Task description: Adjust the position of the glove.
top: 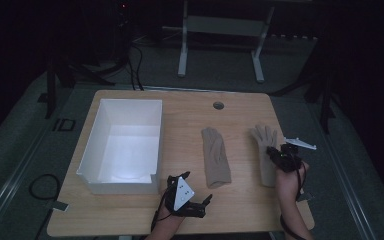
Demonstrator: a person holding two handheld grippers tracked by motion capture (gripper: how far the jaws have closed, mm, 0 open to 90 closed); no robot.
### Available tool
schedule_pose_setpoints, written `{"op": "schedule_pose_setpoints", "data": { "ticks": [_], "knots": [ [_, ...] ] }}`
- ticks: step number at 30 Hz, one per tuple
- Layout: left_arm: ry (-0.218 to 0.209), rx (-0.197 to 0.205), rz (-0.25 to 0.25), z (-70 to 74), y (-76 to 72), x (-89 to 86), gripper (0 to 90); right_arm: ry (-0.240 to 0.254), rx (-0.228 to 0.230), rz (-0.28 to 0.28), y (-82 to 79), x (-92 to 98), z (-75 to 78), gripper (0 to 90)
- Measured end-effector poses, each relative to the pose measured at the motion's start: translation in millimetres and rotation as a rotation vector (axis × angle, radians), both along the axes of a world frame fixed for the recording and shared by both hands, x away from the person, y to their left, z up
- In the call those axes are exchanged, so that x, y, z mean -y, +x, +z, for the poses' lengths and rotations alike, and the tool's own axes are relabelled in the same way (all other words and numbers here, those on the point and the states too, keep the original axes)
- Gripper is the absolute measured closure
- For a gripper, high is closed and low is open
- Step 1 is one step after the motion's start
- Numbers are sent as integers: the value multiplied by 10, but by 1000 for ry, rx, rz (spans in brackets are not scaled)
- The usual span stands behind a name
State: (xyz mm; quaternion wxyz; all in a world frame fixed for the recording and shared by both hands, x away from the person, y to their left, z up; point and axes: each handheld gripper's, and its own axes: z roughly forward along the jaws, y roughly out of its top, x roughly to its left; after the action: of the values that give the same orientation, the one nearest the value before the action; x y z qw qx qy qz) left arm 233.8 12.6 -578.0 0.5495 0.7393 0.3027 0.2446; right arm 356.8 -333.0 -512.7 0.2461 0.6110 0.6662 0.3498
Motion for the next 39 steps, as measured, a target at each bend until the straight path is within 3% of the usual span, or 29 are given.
{"op": "schedule_pose_setpoints", "data": {
  "ticks": [7,10,19,22,26,27,33,36,39],
  "knots": [
    [4,1,-4,1,-1,3,4,-32,-51,2,17,-88,-250,812],
    [-4,-3,-4,0,3,-3,4,-66,-69,16,53,-121,-389,764],
    [1,-3,-6,0,2,2,4,-68,-61,54,89,-87,-342,629],
    [0,-2,-7,0,2,1,4,-108,-43,106,109,-77,-294,593],
    [3,-2,-9,1,2,2,4,-108,-44,170,130,-32,-249,597],
    [-1,-2,-9,0,2,3,4,-114,-46,234,142,0,-221,589],
    [-15,-13,-7,-1,13,-11,4,-162,-22,385,118,88,-161,590],
    [-5,-6,-9,0,8,-4,4,-182,-26,407,102,146,-172,582],
    [-3,-5,-9,0,6,0,4,-168,-29,406,81,178,-194,573]
  ]
}}
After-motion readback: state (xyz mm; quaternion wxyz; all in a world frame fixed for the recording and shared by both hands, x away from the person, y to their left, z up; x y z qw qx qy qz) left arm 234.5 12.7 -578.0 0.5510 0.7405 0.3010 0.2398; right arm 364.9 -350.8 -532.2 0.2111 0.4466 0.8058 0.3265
